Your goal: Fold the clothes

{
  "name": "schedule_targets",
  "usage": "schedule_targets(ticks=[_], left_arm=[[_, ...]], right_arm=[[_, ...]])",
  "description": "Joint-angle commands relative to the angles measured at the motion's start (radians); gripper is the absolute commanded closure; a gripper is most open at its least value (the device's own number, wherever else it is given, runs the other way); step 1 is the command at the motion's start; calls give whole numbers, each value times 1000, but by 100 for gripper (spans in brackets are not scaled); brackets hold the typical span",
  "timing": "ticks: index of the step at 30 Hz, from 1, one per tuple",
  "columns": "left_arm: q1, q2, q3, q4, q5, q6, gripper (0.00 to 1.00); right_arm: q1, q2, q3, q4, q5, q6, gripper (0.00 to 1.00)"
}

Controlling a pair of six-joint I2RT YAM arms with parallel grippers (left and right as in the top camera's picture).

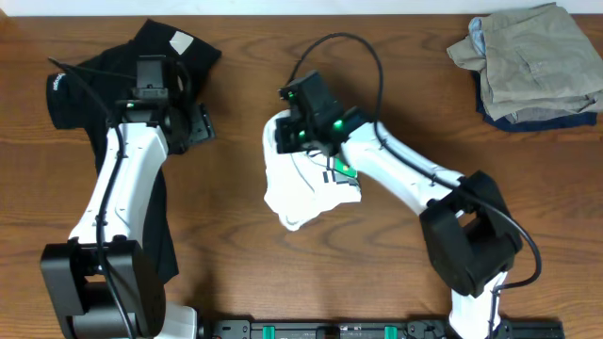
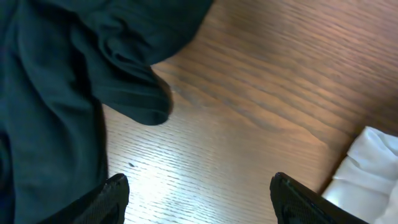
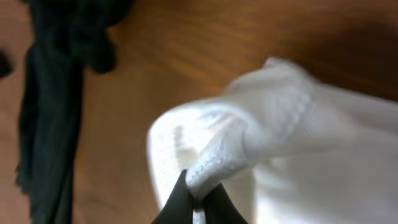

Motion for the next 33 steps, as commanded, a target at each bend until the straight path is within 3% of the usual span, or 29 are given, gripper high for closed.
schedule_targets(ticks=[1,4,5,19,23,27,33], left_arm=[[36,5,34,3,-6,-10,26],[63,5,34,2,-6,-10,26],[69,5,34,2,-6,-10,26],[55,5,34,-48,3,-9,26],[42,5,33,-77,41,-9,26],[43,5,33,-72,42,-9,26],[43,5,33,-65,42,-10,25]], right_arm=[[72,15,9,4,-25,4,96],[90,11,9,-22,-25,-32,70],[87,6,9,-35,-26,-35,65],[-135,-159,10,-319,-62,-136,32],[-183,-166,10,-438,-70,-209,28],[-162,-165,8,-555,-69,-280,33],[-89,-158,-29,-561,-10,-297,37]])
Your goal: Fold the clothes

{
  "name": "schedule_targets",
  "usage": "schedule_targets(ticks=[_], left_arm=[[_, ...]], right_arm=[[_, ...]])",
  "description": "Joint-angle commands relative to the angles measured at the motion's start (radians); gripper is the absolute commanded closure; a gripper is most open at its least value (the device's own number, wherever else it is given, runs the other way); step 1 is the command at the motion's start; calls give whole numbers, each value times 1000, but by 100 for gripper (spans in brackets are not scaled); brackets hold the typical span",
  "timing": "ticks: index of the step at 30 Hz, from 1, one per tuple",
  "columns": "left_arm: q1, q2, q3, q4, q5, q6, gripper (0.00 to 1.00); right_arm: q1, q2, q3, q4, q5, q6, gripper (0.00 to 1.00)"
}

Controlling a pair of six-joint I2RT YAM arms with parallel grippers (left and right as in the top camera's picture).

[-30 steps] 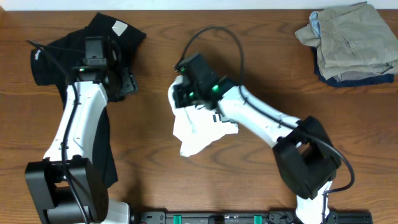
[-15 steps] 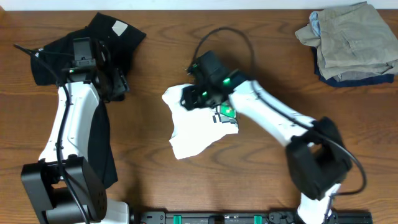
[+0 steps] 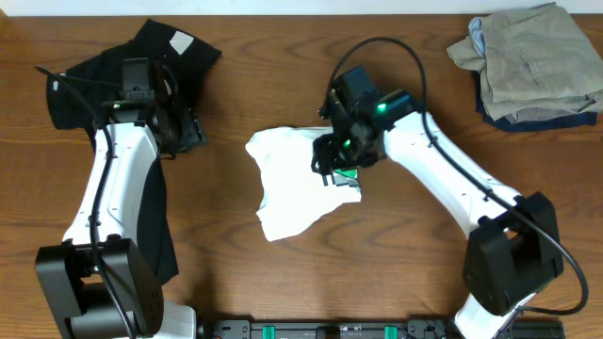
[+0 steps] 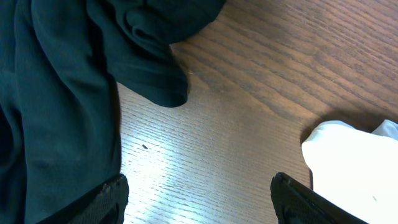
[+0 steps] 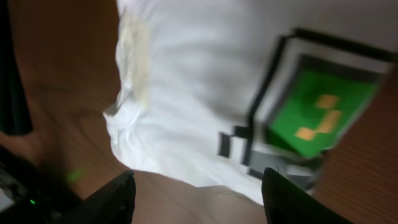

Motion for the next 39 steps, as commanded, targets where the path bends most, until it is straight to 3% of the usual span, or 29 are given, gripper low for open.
schedule_targets(ticks=[1,12,23,33,39], left_arm=[[1,5,29,0,8,-10,25],[1,5,29,0,8,-9,25],[1,5,29,0,7,-9,25],[1,5,29,10,7,-9,25],[0,5,29,10,12,-10,25]], right_arm=[[48,8,-31,6,55,-41,36],[36,149,-70,13,149,-74,31],[-110,223,-71,87,220,-79,27],[-256,226,-70,425,381,-161,14],[-335,224,-26,423,367,-163,10]])
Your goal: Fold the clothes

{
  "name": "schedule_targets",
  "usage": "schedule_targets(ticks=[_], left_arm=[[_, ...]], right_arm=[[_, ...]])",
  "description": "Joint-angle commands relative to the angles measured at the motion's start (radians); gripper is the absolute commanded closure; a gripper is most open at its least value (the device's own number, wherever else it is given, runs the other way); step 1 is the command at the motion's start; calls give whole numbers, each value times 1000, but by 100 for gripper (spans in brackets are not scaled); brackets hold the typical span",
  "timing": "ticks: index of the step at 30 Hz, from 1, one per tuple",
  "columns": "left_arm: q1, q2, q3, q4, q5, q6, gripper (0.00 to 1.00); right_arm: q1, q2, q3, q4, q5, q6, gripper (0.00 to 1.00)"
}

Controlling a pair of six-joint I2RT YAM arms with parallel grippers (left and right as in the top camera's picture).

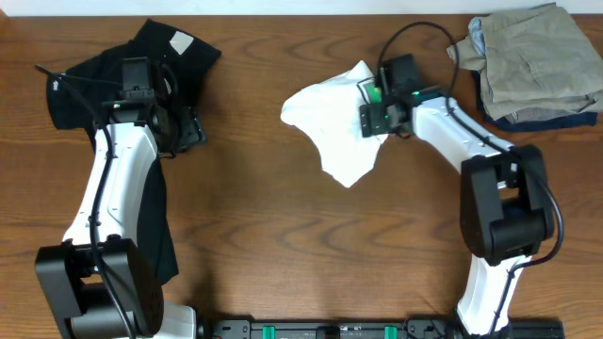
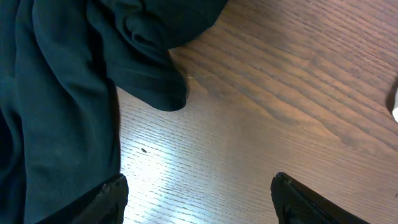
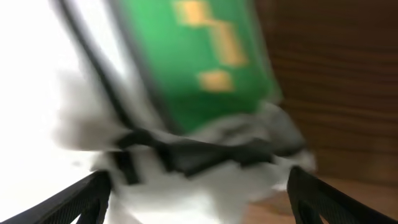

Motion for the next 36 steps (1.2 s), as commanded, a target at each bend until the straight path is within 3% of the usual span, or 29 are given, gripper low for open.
schedule_targets(ticks=[1,10,24,36], left_arm=[[0,5,26,0,19,-10,25],[-2,6,26,12,52,-10,25],[-26,44,26,12,96,-18,25],[-89,73,26,27,96,-32,25]], right_arm=[[-49,11,59,-37,2,-21,10],[-57,11,261,-221,-79,-110,8],[9,115,274,-45,-74,-146,4],[-14,240,274,-69,70,43,4]])
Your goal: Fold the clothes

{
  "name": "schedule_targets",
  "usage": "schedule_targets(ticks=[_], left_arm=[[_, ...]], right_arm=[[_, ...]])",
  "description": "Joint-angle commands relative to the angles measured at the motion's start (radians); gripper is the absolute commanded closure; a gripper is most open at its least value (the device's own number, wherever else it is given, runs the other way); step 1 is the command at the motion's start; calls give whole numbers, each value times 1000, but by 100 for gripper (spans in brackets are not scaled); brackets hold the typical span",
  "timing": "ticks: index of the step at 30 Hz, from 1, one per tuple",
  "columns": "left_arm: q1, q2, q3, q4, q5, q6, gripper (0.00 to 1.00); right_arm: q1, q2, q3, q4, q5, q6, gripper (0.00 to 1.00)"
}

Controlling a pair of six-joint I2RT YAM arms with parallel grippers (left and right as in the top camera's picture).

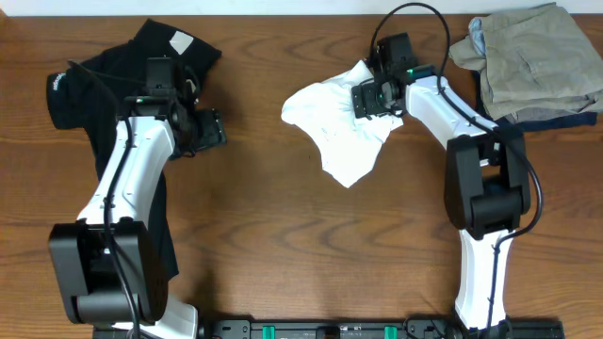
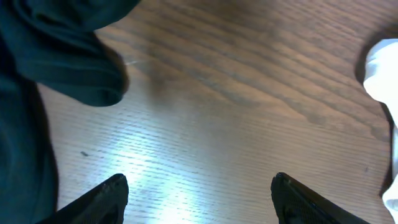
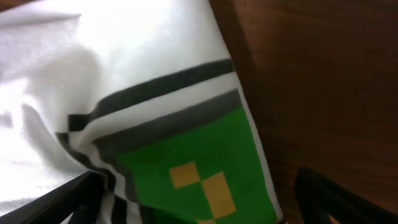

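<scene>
A crumpled white shirt [image 1: 337, 132] with a green pixel print [image 3: 193, 168] lies at the back middle of the table. My right gripper [image 1: 375, 96] hangs open over its right edge, the print [image 1: 369, 97] showing between the fingers [image 3: 336, 199]. A black garment [image 1: 113, 71] is bunched at the back left and trails down under the left arm. The left gripper [image 1: 209, 129] stands open over bare wood just right of the black cloth [image 2: 56, 62], and the shirt's edge [image 2: 382, 62] shows at the right of its view.
A pile of khaki and dark clothes [image 1: 532, 61] sits at the back right corner. The wooden table [image 1: 311, 254] is brown, with the arm bases at its front edge.
My left gripper has shifted right, away from the black garment and toward the white shirt. The right gripper has moved slightly back over the shirt's print. The shirt lies as before.
At first my right gripper was shut on a fold of the white shirt at mid-table. Then it was open above the print with the shirt spread lower. Later the shirt lay further back and right, the gripper open at its right edge, as now.
</scene>
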Motion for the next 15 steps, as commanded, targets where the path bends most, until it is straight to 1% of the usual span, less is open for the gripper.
schedule_targets(ticks=[1,4,7,11,15], left_arm=[[-16,8,24,2,2,-23,25],[-30,8,24,4,2,-23,25],[-47,9,24,13,2,-26,25],[-74,11,24,31,2,-28,25],[-99,15,24,55,2,-58,25]], right_arm=[[-17,50,9,-38,126,102,4],[-43,51,9,-77,160,138,4],[-78,50,9,-109,164,156,1],[-123,50,10,-157,160,179,1],[-142,39,16,-198,155,184,1]])
